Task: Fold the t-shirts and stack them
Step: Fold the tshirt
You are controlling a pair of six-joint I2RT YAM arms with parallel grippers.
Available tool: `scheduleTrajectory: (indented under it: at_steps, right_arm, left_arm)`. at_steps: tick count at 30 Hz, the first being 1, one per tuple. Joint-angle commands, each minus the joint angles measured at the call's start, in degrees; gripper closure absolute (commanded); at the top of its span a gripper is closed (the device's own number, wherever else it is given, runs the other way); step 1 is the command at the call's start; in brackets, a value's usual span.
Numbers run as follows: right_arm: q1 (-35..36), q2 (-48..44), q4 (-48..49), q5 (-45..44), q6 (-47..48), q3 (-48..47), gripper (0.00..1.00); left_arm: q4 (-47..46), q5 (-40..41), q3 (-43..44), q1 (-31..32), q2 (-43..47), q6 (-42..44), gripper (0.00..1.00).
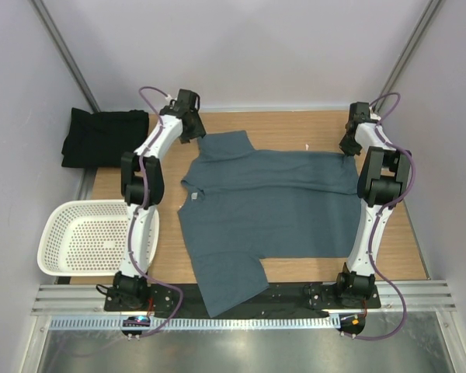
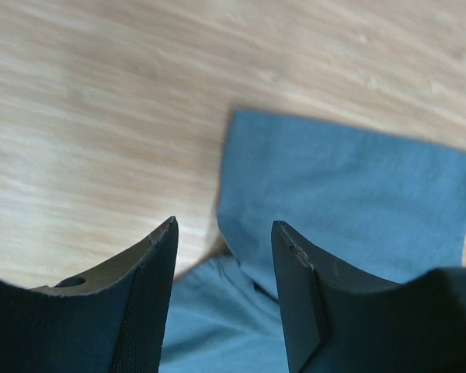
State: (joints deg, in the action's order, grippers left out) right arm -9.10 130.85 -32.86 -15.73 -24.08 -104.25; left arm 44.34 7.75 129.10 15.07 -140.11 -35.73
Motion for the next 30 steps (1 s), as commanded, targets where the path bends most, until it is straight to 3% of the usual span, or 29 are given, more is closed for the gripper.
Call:
scheduleTrajectory:
  at_steps: [1,4,10,30]
  right_arm:
    - [-0.1,1.0,-5.5,0.9,0.7,1.6,0.9]
    - [-0.1,1.2,-5.5,1.4,0.7,1.3,0.9]
    - [-0.1,0.7,-5.9,0.9,0.8,1.0,0.9]
    - [0.0,1.2,-6.3,1.1,0.1,1.4,0.9]
  left_arm:
    - [-6.4,0.7,2.8,-1.3,-1.9,-1.4,0.47]
    - [-13.0,1.0,4.9,-1.3,-5.8,-1.0,0.47]
    - [-13.9,2.7,12.5,-1.3,-11.1,-0.2,0.47]
    - [-9.3,2.0,6.9,0.5,-8.2,4.3,0.55]
